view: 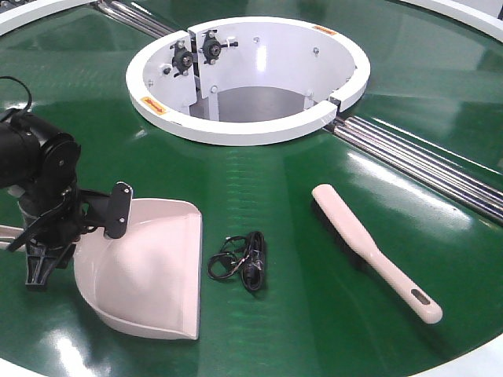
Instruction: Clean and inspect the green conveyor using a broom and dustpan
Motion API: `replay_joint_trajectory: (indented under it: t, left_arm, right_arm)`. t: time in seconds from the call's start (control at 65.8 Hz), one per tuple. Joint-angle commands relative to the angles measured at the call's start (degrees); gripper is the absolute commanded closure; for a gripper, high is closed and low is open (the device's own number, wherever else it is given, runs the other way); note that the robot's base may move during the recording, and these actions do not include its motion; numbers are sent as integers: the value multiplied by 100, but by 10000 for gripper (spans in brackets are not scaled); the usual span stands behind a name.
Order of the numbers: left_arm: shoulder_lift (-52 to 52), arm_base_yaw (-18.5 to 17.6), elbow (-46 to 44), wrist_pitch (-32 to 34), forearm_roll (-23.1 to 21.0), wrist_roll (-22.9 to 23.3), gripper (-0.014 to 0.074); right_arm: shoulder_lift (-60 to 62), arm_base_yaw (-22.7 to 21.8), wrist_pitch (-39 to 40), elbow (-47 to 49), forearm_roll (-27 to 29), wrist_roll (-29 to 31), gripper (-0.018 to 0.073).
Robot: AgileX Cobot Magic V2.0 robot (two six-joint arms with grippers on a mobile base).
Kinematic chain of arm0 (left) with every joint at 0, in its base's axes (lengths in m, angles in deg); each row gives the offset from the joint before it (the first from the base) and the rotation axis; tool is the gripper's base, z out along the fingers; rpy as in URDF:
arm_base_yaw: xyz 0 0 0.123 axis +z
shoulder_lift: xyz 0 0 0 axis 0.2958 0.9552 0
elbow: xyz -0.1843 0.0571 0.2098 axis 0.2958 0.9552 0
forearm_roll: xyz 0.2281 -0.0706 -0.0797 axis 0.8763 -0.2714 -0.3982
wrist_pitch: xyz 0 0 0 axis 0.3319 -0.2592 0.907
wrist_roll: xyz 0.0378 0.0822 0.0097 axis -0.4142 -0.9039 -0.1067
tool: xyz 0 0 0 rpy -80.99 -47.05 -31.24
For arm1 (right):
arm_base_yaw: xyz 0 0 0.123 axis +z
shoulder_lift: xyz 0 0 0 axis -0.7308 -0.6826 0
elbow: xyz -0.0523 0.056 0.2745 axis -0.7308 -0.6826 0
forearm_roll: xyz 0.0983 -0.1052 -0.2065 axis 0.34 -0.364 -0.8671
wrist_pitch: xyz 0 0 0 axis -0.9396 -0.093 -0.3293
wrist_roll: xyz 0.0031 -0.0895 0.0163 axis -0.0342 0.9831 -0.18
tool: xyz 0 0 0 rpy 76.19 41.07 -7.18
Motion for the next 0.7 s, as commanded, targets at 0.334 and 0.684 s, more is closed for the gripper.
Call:
replay_joint_trajectory:
  t: [0.334,0.684]
  left_arm:
    - [-220,-43,-145,33,-80,50,603]
    - [-220,-43,-145,33,-80,50,603]
  right_arm:
    - [60,-33,431,-21,-11,60,568]
    - [60,-33,431,-21,-11,60,568]
